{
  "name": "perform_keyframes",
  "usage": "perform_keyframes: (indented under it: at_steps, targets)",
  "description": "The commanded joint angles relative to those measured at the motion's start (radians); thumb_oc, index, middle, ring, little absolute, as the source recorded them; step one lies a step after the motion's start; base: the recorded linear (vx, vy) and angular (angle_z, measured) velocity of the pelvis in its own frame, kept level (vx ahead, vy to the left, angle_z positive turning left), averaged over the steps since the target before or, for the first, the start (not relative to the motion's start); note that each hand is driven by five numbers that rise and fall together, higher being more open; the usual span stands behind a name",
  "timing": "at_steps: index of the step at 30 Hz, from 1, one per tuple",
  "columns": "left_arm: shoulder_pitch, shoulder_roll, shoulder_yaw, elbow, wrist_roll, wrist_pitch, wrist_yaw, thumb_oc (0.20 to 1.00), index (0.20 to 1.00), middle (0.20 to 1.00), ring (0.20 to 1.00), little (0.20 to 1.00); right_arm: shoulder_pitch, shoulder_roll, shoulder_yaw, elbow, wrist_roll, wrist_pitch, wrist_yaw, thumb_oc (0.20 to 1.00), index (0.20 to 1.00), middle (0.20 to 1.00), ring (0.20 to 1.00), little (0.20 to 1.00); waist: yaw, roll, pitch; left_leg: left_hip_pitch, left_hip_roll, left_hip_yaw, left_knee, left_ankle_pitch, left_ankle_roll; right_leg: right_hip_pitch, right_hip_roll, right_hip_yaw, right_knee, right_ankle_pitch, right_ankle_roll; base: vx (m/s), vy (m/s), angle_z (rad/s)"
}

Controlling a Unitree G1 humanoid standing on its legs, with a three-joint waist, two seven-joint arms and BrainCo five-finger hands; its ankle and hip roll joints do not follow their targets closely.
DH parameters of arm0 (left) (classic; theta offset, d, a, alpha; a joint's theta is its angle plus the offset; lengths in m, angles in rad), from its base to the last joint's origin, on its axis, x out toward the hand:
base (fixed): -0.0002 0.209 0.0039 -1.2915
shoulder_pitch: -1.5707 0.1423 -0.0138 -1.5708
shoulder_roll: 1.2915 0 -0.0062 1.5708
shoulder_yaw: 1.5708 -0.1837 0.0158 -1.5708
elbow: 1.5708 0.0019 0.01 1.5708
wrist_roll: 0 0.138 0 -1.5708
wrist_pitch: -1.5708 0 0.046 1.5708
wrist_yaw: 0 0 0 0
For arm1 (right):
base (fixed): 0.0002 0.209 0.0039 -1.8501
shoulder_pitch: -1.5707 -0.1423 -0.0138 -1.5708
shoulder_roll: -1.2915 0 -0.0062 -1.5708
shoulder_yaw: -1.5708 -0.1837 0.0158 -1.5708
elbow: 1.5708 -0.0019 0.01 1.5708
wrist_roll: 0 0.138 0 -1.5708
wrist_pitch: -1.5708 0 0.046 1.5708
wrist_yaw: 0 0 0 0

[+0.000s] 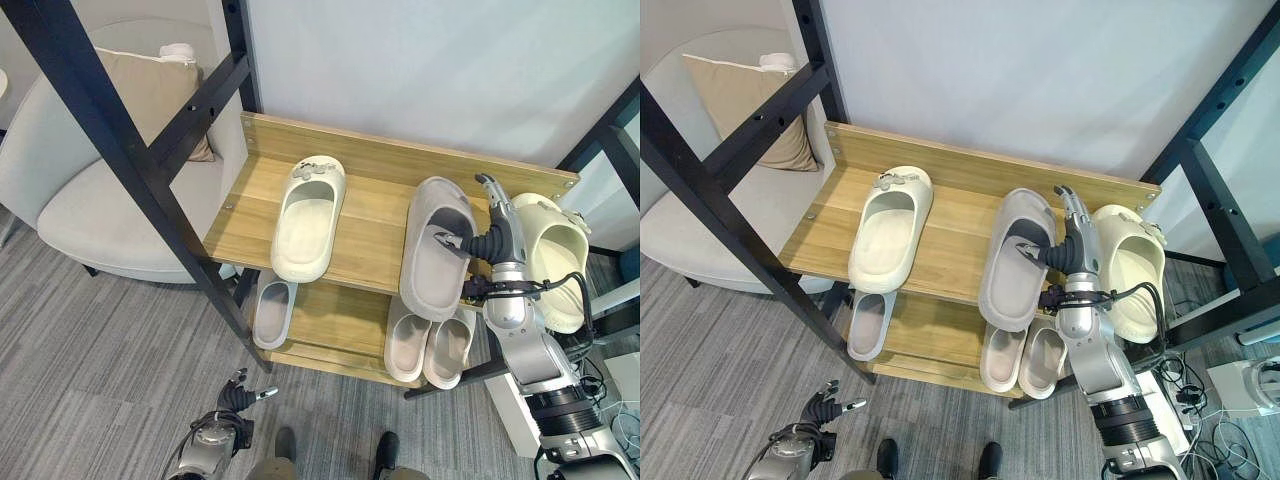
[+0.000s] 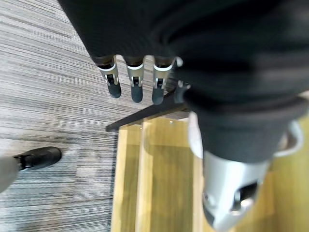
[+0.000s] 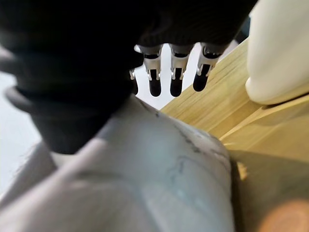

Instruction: Arrange the slippers neatly on the shoe rack.

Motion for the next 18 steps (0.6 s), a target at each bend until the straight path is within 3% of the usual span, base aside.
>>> perform_keyframes:
  at_steps: [1,5,7,8,9,13,15,18]
  targets:
    - [-0.056,-0.009,-0.019,0.008,0.001,-0.008,0.013,1.000,1.000,1.000,1.000,1.000,-0.014,-0.016,-0.003,0.004,0.077,0.014,0.013,0.200,0.200,0.200,0.200,0.200,0.024,0.034,-0.025,0.022,0.005,-0.015,0.004,-0.043,-0.016,0.068,-0.050,-0.009,0.074,-0.020,0.094,0.00,0.000,0.00]
    - [-0.047,-0.009,-0.022,0.007,0.008,-0.005,0.010,1.000,1.000,1.000,1.000,1.000,-0.006,-0.008,0.023,0.002,0.165,-0.014,0.043,0.200,0.200,0.200,0.200,0.200,0.028,0.038,-0.026,0.024,0.009,-0.019,0.004,-0.041,-0.019,0.076,-0.048,-0.018,0.071,-0.029,0.091,0.01,-0.027,0.01]
    - [-0.038,-0.007,-0.022,0.011,0.012,-0.002,0.008,1.000,1.000,1.000,1.000,1.000,0.001,0.024,0.039,-0.009,0.345,-0.068,0.056,0.200,0.200,0.200,0.200,0.200,0.031,0.041,-0.026,0.025,0.012,-0.020,0.004,-0.038,-0.022,0.080,-0.046,-0.024,0.067,-0.036,0.088,0.01,-0.016,0.01]
    - [-0.038,-0.007,-0.022,0.011,0.012,-0.002,0.008,1.000,1.000,1.000,1.000,1.000,0.001,0.024,0.039,-0.009,0.345,-0.068,0.056,0.200,0.200,0.200,0.200,0.200,0.031,0.041,-0.026,0.025,0.012,-0.020,0.004,-0.038,-0.022,0.080,-0.046,-0.024,0.067,-0.036,0.088,0.01,-0.038,-0.01]
    - [-0.032,-0.005,-0.020,0.015,0.008,-0.005,0.005,1.000,1.000,1.000,1.000,1.000,0.002,0.057,0.048,-0.034,0.567,-0.156,0.077,0.200,0.200,0.200,0.200,0.200,0.033,0.043,-0.026,0.027,0.015,-0.018,0.004,-0.035,-0.026,0.085,-0.040,-0.027,0.061,-0.042,0.086,0.00,0.000,0.00]
    - [-0.024,0.000,0.008,0.016,-0.006,-0.015,-0.002,1.000,1.000,1.000,1.000,1.000,0.010,0.060,0.010,-0.222,0.633,-0.249,0.102,0.200,0.200,0.200,0.200,0.200,0.023,0.046,-0.021,0.025,0.022,-0.015,0.004,-0.030,-0.032,0.080,-0.031,-0.023,0.060,-0.046,0.084,0.00,-0.026,0.01]
    - [-0.017,0.000,0.018,0.019,-0.019,-0.019,0.007,1.000,1.000,1.000,1.000,1.000,0.018,0.090,0.006,-0.332,0.752,-0.318,0.135,0.200,0.200,0.200,0.200,0.200,0.018,0.045,-0.021,0.021,0.026,-0.015,0.004,-0.027,-0.036,0.075,-0.028,-0.019,0.061,-0.048,0.081,-0.02,-0.036,0.02]
    - [-0.011,-0.001,0.025,0.030,-0.016,-0.019,0.004,1.000,1.000,1.000,1.000,1.000,0.003,0.088,0.032,-0.407,0.781,-0.331,0.184,0.200,0.200,0.200,0.200,0.200,0.015,0.045,-0.023,0.020,0.031,-0.014,0.004,-0.024,-0.040,0.074,-0.023,-0.016,0.061,-0.052,0.078,-0.01,-0.035,-0.03]
